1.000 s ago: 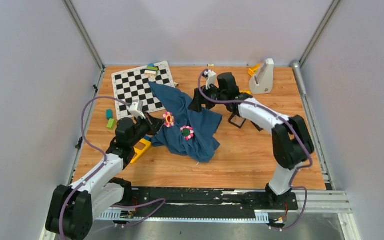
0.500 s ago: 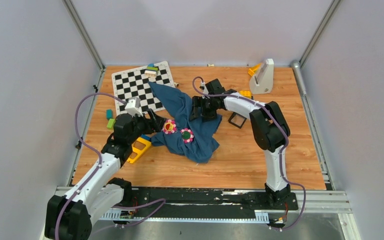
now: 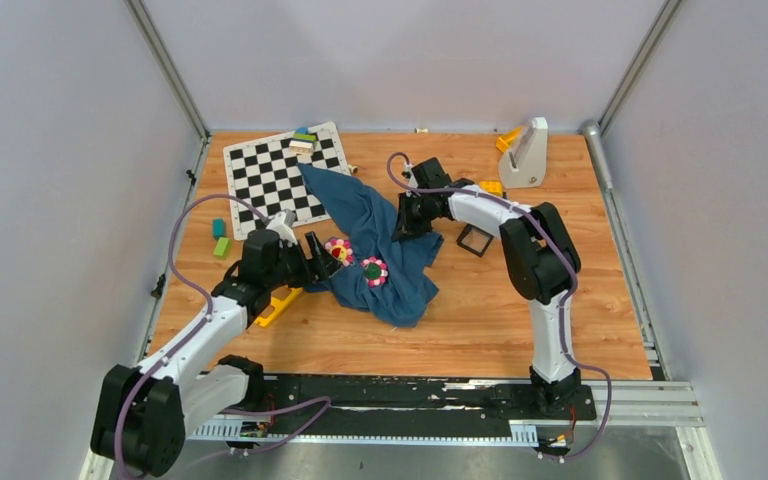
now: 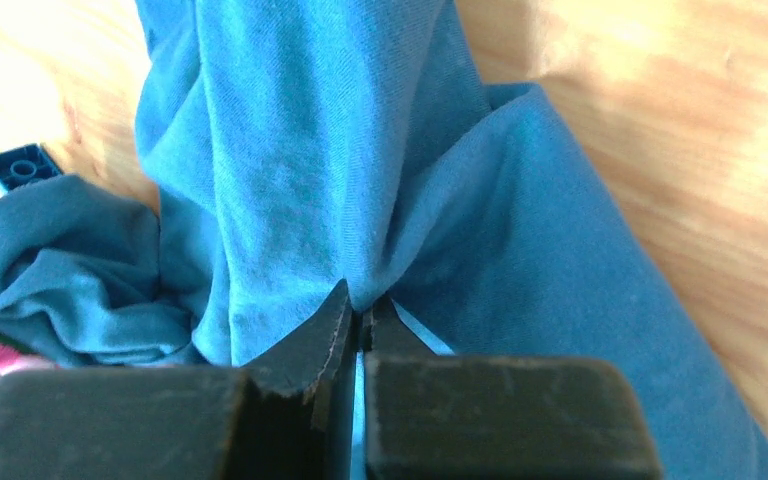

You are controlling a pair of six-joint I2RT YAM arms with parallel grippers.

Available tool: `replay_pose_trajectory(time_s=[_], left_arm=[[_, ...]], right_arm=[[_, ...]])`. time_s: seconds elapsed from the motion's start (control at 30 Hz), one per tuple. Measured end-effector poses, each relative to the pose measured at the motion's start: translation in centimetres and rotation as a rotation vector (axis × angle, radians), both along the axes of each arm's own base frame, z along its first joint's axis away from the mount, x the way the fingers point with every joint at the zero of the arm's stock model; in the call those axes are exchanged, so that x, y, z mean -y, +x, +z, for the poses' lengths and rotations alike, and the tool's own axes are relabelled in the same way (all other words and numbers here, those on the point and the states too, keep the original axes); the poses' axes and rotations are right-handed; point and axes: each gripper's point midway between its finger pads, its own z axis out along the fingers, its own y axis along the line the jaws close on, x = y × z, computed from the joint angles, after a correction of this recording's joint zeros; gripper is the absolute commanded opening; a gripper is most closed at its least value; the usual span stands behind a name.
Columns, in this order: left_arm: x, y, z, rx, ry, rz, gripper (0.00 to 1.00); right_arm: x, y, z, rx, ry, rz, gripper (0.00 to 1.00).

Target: Remove the brooch from the garment

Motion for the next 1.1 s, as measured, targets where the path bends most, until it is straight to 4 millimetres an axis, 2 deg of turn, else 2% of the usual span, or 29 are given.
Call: replay_pose_trajectory(time_s=[0.13, 0.3, 0.4, 0.5, 0.6, 0.83, 0.93, 1.03, 1.1], left_arm=[[1.3, -2.4, 1.0, -0.029, -0.04, -0.04, 0.75], [2.2, -5.2, 1.7, -0.04, -0.086, -0.072, 0.73], [2.1, -6.1, 0.7, -0.074, -0.099, -0.06, 0.67], [2.3, -6.8, -1.1, -0.128, -0.11, -0.057, 0.51], [2.6, -7.2, -2.9, -0.18, -0.118, -0.057, 0.41], [3.2, -5.5, -5.9, -0.225, -0.105, -0.025, 0.25], [3.5, -4.6, -7.4, -0.26, -0.088, -0.013, 0.11], [4.2, -2.5, -7.7, -0.277, -0.086, -0.014, 0.03], [4.8, -0.2, -7.4, -0.266, -0.096, -0.013, 0.0]], right_arm=[[0.5, -1.7, 1.1, 0.011, -0.001, 0.012, 0.0], [1.1, -3.5, 3.1, 0.049, 0.0, 0.035, 0.0], [1.3, -4.1, 4.0, 0.072, 0.003, 0.041, 0.0], [1.5, -5.0, 4.6, 0.082, 0.002, 0.047, 0.0], [1.6, -6.2, 5.0, 0.092, -0.002, 0.058, 0.0], [1.0, -10.8, 5.2, 0.088, -0.011, 0.128, 0.0], [0.9, -13.0, 5.5, 0.092, -0.008, 0.166, 0.0], [0.4, -15.3, 6.2, 0.1, 0.004, 0.213, 0.0], [-0.8, -17.1, 6.9, 0.112, 0.021, 0.261, 0.0]])
